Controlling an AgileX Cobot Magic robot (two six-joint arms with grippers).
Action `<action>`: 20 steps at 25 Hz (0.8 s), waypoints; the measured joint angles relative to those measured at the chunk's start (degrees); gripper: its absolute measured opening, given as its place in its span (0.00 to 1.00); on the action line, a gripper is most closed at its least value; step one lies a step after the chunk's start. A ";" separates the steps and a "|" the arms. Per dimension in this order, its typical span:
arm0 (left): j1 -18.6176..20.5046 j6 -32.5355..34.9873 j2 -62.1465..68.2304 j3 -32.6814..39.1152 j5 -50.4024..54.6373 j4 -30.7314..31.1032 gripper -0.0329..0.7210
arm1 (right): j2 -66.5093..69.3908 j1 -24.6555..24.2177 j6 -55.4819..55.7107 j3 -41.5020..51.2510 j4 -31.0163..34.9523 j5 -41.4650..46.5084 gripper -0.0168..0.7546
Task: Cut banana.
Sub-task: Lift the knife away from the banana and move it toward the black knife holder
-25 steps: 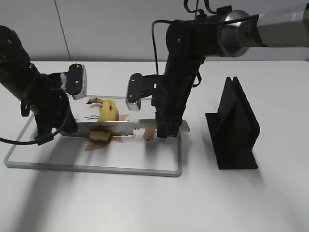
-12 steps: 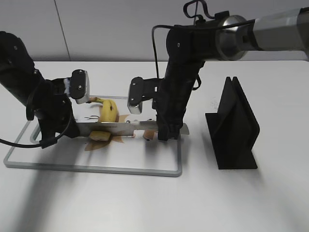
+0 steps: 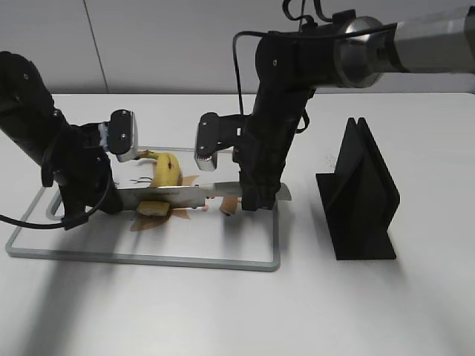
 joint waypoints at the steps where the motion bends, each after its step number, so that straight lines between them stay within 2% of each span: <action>1: 0.00 0.00 0.11 0.00 0.00 0.00 0.05 | -0.19 0.00 -0.06 0.00 0.00 0.06 0.25; 12: 0.00 -0.12 -0.57 0.11 3.53 0.07 0.05 | -0.84 0.00 -0.01 0.00 1.06 3.25 0.24; 20: 0.00 -0.17 -6.75 0.56 4.19 1.36 0.05 | -3.29 0.00 -0.07 -0.48 0.79 3.57 0.24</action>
